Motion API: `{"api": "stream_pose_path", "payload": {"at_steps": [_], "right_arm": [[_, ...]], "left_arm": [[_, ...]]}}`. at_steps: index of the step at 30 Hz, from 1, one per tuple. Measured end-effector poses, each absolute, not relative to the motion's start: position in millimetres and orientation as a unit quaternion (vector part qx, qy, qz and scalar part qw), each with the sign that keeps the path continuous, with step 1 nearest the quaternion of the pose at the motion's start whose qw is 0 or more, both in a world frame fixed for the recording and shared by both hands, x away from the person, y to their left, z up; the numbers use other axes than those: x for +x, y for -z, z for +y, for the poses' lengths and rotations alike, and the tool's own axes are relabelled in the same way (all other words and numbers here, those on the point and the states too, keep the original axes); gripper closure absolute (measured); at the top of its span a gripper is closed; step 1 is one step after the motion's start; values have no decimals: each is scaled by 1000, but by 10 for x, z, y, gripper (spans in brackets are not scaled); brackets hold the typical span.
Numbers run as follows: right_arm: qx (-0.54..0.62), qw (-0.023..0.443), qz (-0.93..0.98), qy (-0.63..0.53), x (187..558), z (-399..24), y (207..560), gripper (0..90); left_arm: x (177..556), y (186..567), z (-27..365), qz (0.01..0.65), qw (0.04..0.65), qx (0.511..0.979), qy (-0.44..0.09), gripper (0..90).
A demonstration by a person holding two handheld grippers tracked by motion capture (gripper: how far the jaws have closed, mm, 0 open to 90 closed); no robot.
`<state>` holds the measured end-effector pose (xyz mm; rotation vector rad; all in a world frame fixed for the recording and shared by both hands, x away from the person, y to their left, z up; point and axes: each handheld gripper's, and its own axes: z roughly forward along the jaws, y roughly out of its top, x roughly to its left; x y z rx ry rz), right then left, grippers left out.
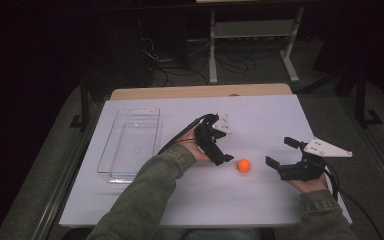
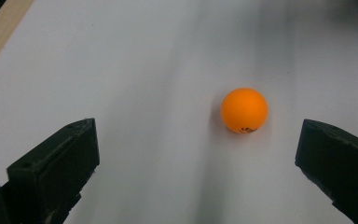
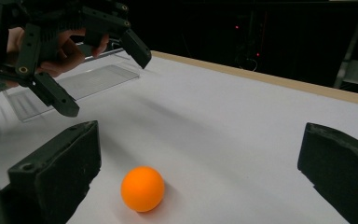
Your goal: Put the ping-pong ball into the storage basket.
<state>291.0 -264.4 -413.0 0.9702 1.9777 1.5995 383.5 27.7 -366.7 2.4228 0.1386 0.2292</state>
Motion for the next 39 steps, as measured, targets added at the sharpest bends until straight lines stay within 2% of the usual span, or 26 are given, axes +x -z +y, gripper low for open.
{"api": "stream_pose_path", "payload": {"at_steps": [39], "right_arm": [[350, 205, 710, -576, 2909, -2656, 4137, 0]], "left_arm": [[3827, 4010, -234, -1, 302, 951, -62, 0]]}}
